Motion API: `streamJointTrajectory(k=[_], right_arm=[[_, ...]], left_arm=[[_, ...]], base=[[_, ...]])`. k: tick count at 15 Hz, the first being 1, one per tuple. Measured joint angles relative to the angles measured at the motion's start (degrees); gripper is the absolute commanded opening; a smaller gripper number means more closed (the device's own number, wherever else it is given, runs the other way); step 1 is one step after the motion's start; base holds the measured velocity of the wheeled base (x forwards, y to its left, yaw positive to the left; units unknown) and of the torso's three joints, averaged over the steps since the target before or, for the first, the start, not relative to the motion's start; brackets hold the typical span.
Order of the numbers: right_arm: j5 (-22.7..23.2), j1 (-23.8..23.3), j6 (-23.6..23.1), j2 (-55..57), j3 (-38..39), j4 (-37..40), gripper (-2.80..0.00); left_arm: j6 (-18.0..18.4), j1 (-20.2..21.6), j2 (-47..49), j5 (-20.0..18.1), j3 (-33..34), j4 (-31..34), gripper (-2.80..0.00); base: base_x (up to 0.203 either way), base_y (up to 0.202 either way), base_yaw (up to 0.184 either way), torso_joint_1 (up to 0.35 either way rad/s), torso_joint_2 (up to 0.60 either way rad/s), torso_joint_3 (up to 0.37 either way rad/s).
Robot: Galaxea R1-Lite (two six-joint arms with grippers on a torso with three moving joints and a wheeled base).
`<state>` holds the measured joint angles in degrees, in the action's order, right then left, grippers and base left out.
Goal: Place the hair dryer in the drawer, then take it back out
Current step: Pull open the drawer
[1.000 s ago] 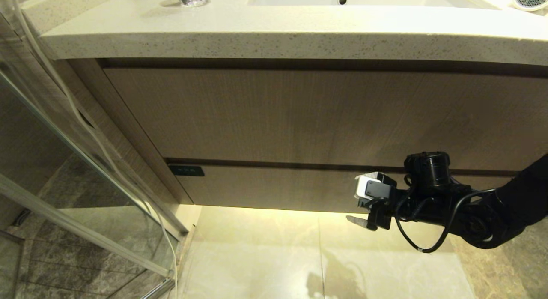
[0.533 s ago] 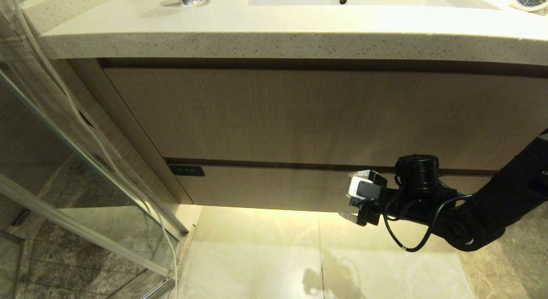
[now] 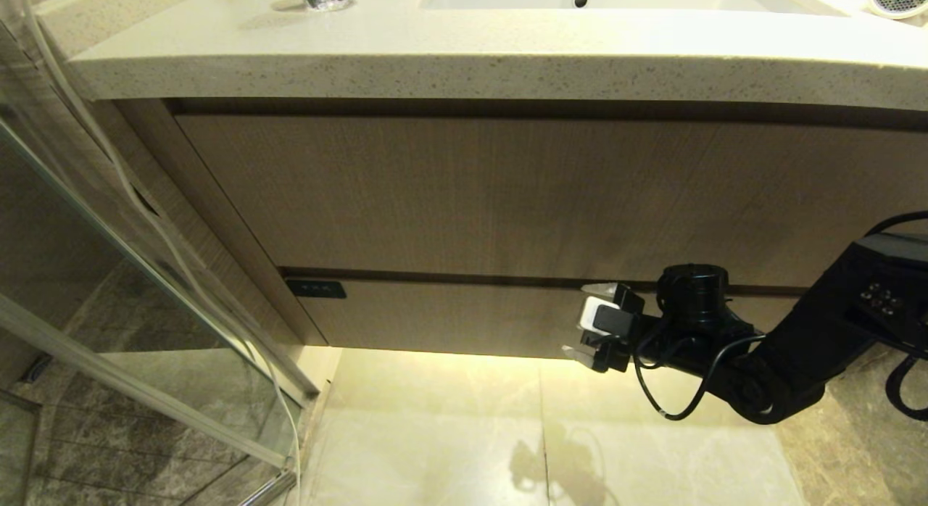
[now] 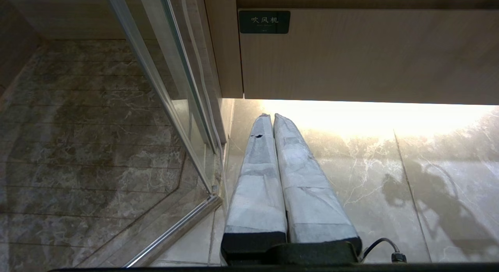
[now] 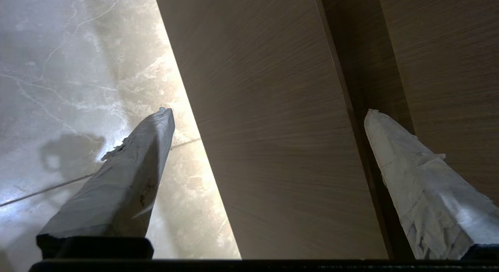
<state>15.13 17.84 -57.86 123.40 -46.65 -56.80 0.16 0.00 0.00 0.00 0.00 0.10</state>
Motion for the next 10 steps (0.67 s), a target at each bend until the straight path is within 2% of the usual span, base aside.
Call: streamJointTrajectory(k=[10], right_arm=[[-1.80,-1.91,-0.88,7.05,-5.36,-5.57,0.00]], left_arm=[[0.02,0.00,0.00,0.00,0.00,-0.02,-2.80]], base=[[0.000,0.000,0.000,0.000,0.00,0.000]])
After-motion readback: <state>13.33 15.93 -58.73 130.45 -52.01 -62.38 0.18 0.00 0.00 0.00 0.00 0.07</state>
